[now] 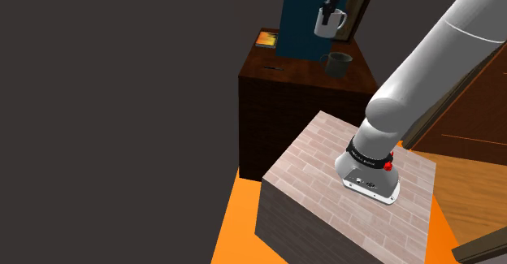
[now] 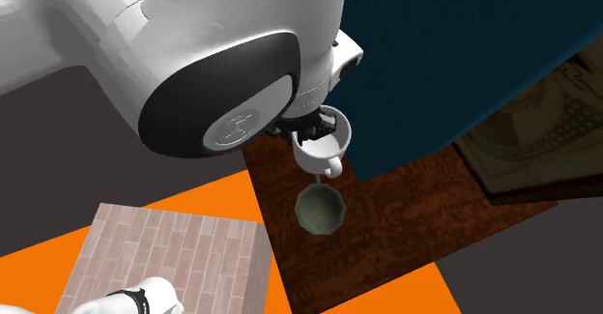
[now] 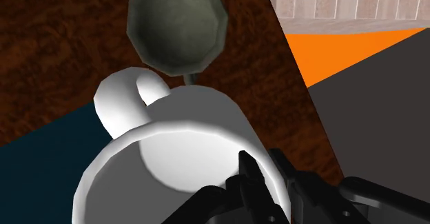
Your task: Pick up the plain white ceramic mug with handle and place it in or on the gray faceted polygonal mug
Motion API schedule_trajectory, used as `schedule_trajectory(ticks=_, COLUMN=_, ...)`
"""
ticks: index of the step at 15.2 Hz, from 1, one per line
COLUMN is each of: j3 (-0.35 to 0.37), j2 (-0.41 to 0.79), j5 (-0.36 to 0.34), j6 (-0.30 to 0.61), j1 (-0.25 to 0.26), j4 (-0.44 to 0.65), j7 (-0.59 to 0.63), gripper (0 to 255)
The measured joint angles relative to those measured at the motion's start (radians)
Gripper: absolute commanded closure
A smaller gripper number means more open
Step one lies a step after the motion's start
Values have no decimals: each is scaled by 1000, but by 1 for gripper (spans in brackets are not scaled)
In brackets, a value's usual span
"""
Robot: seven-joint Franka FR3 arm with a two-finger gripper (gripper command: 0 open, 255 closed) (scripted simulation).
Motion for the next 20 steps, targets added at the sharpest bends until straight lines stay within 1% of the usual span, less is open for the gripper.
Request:
schedule_trajectory(ticks=6, j3=-32, j2=-167, j5=-95, j6=-22, j1=-65, j4=-122, j7=-57, gripper=255)
schedule_trajectory(ticks=8, j3=-38, j2=-188, j5=-108, j6=-13, j1=-76, j4=-148, j7=-65, gripper=255)
schedule_trajectory(ticks=20, j3=-69, j2=-165, j5=-114, j6=147, j1=-82, j4=-287, j7=-76, gripper=255)
